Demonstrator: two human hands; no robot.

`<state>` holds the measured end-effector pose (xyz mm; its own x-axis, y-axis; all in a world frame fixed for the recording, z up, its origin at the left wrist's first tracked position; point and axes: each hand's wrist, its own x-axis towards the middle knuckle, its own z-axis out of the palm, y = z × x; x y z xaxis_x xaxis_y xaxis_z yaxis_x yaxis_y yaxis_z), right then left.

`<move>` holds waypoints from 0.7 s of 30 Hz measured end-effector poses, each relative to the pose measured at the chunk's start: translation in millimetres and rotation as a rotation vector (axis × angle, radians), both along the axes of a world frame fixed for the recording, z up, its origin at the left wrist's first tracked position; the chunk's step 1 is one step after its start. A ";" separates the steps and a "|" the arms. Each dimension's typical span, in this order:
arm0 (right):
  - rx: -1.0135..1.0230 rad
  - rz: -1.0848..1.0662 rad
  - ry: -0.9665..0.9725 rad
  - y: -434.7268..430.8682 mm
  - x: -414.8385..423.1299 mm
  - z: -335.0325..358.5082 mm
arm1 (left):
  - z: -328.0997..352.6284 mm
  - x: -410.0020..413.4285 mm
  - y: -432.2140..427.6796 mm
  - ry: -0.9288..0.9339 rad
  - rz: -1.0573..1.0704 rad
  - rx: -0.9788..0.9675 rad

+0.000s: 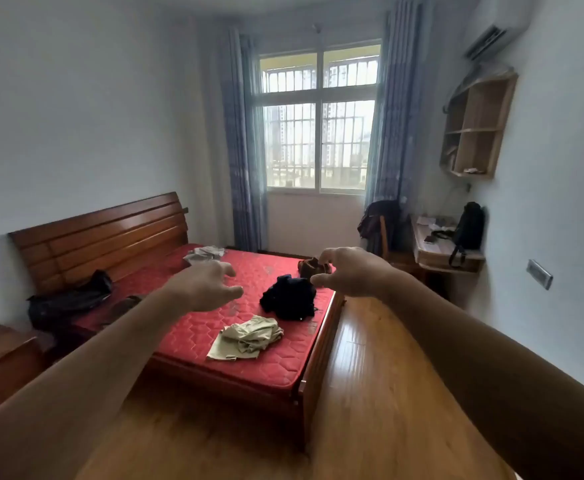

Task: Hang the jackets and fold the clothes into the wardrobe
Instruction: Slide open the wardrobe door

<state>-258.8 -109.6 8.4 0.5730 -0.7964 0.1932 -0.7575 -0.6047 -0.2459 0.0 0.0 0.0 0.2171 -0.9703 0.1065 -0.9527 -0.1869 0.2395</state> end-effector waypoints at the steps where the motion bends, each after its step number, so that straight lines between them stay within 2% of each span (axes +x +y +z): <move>1: 0.004 -0.002 0.014 -6.2 3.4 -3.6 | -2.8 0.8 -3.8 -0.001 0.010 0.015; 10: 0.068 0.065 0.115 -86.3 39.0 -46.6 | -45.4 23.1 -59.5 0.023 0.144 0.094; 21: 0.148 0.260 0.181 -209.1 86.7 -84.1 | -88.7 38.8 -137.2 0.070 0.381 0.175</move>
